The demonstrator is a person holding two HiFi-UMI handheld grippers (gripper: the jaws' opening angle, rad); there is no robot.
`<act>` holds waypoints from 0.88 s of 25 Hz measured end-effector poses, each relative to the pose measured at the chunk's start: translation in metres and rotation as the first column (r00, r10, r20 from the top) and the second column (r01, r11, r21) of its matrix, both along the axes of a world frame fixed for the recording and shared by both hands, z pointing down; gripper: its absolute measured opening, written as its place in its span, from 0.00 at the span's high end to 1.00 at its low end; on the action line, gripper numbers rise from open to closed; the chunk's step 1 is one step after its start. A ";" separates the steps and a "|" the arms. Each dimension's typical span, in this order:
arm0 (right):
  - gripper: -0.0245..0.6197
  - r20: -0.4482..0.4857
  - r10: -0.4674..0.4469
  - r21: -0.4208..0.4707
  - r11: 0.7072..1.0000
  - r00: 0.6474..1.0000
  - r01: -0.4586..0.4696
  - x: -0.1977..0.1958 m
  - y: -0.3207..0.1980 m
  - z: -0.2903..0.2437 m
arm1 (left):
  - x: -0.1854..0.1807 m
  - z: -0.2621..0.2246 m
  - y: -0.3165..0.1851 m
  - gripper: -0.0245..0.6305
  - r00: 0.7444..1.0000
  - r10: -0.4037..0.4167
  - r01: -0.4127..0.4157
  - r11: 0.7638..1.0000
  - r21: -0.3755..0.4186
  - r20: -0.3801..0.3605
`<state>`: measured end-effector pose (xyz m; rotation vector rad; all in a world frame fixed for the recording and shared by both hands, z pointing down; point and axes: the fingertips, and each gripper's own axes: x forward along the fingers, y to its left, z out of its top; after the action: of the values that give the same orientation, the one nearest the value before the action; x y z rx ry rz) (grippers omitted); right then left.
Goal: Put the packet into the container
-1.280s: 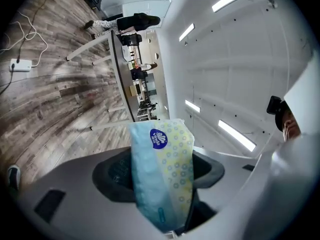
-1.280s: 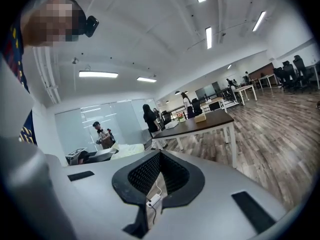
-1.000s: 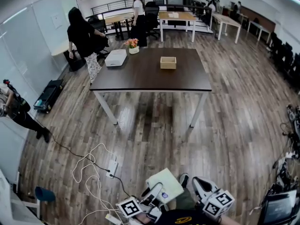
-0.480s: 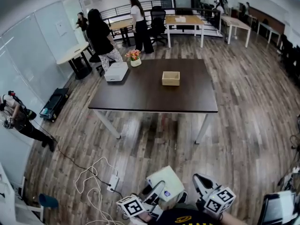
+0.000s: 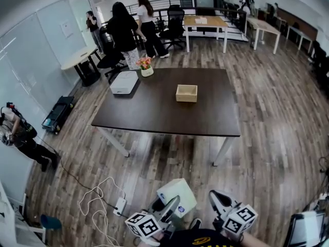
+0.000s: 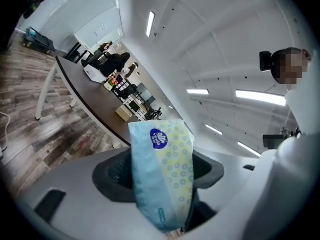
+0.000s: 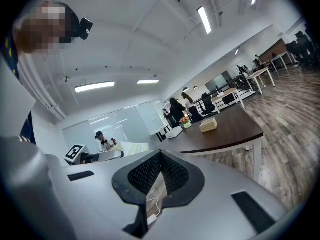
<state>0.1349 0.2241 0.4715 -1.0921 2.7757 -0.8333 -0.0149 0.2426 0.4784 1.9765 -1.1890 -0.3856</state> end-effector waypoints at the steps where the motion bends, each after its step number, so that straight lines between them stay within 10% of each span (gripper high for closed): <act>1: 0.96 -0.004 0.001 -0.001 1.000 1.000 -0.001 -0.001 -0.010 0.002 | -0.001 0.004 -0.010 0.54 1.000 0.004 -0.004 1.000 -0.002 0.005; 12: 0.96 -0.069 0.097 -0.016 0.995 0.993 -0.098 -0.024 -0.150 0.010 | -0.020 0.023 -0.169 0.54 0.976 0.138 -0.140 0.990 0.001 0.170; 22: 0.96 -0.118 0.146 -0.035 0.988 0.982 -0.151 -0.079 -0.256 0.008 | -0.064 0.010 -0.289 0.54 0.884 0.208 -0.270 0.958 0.093 0.419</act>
<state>0.0555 -0.0315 0.4791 -1.3771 2.7347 -0.8428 -0.0793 -0.0465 0.4884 2.3817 -1.1659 0.0758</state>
